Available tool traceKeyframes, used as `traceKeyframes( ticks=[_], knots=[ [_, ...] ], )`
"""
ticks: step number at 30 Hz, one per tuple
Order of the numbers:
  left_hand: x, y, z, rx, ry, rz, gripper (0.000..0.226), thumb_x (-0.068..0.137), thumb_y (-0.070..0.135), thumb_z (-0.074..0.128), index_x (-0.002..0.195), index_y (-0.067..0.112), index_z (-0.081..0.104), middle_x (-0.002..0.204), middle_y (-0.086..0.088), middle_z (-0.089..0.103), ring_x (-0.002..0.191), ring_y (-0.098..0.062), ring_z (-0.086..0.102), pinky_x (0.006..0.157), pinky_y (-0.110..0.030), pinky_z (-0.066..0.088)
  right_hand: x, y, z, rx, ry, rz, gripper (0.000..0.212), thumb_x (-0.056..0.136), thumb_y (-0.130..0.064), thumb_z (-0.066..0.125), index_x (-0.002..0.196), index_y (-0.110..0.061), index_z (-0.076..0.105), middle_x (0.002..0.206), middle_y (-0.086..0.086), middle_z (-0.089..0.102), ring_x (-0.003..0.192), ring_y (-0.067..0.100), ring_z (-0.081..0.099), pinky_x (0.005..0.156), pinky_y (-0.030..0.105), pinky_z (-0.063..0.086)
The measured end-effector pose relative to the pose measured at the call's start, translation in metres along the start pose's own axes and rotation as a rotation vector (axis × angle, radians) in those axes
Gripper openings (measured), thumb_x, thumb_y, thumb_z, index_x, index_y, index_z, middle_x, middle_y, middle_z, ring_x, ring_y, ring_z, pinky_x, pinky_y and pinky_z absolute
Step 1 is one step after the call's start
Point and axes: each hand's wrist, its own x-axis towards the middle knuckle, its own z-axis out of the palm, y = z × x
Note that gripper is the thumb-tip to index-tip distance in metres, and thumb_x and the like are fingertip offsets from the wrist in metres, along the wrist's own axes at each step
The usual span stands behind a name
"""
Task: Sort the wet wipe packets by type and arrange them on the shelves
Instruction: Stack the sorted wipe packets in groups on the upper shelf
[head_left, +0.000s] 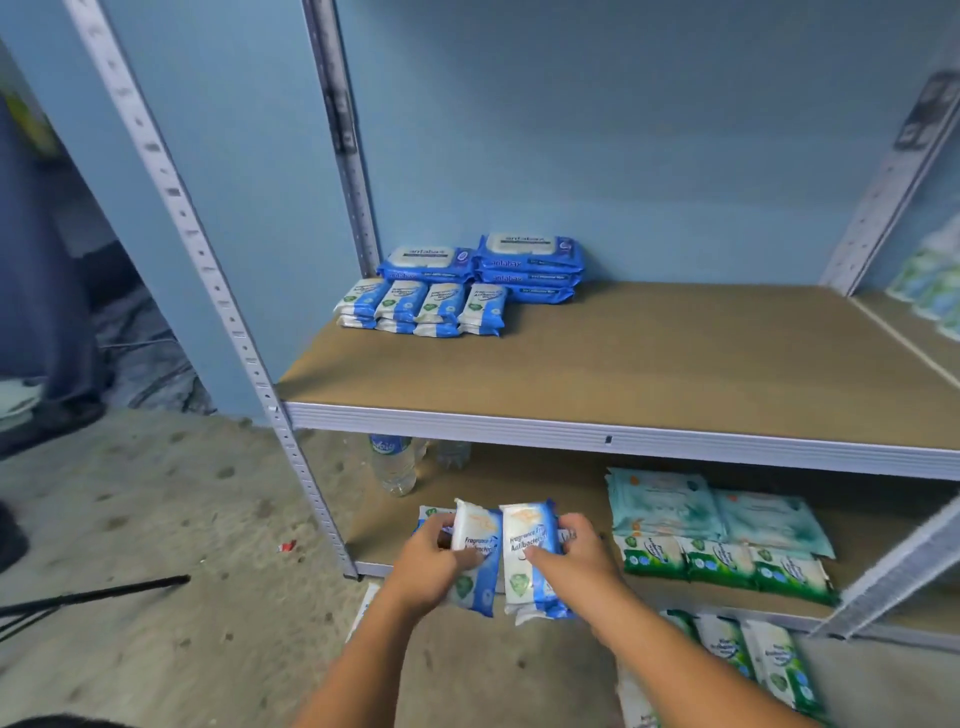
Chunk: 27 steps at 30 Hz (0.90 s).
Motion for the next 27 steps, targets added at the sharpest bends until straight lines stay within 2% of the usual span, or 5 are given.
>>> traceKeyframes(
  ticks=[5,9,12,21,27],
  knots=[
    [-0.026,0.094,-0.017,-0.01,-0.052,0.221,0.059,0.077,0.007,0.078,0.129,0.013,0.051,0.105,-0.01,0.075,0.092,-0.025,0.074,0.074,-0.038,0.06,-0.023,-0.077,-0.041,0.121,0.049,-0.185,0.038,0.072,-0.029,0.081,0.102,-0.028,0.057,0.097,-0.001,0.075,0.079,0.021,0.075,0.077,0.049,0.062],
    [-0.042,0.161,-0.017,-0.016,-0.105,0.272,0.064,0.087,0.006,0.075,0.136,0.027,0.037,0.102,-0.015,0.074,0.074,-0.027,0.075,0.055,-0.035,0.057,-0.034,-0.129,-0.072,0.19,0.03,-0.255,0.038,0.079,-0.025,0.081,0.109,-0.027,0.056,0.098,0.006,0.076,0.077,0.023,0.076,0.078,0.049,0.062],
    [-0.043,0.198,-0.009,-0.049,-0.089,0.29,0.076,0.089,0.007,0.074,0.147,0.026,0.028,0.104,-0.014,0.071,0.076,-0.023,0.076,0.055,-0.03,0.057,-0.038,-0.157,-0.091,0.236,0.053,-0.266,0.036,0.084,-0.02,0.079,0.111,-0.023,0.055,0.095,0.01,0.076,0.073,0.025,0.076,0.074,0.05,0.062],
    [-0.001,0.225,0.006,0.09,0.026,0.328,0.071,0.092,0.029,0.073,0.145,0.04,0.027,0.097,0.002,0.075,0.076,-0.011,0.075,0.066,-0.036,0.063,0.001,-0.188,-0.112,0.267,0.102,-0.228,0.035,0.087,-0.013,0.076,0.116,-0.016,0.058,0.091,0.008,0.076,0.066,0.019,0.075,0.05,0.026,0.054],
    [0.044,0.222,0.011,0.094,0.061,0.251,0.066,0.092,0.029,0.072,0.142,0.038,0.031,0.098,-0.003,0.073,0.074,-0.017,0.076,0.063,-0.044,0.063,0.045,-0.188,-0.104,0.181,0.157,-0.201,0.027,0.085,-0.018,0.078,0.106,-0.019,0.062,0.093,0.005,0.075,0.071,0.021,0.076,0.068,0.04,0.063]
  ],
)
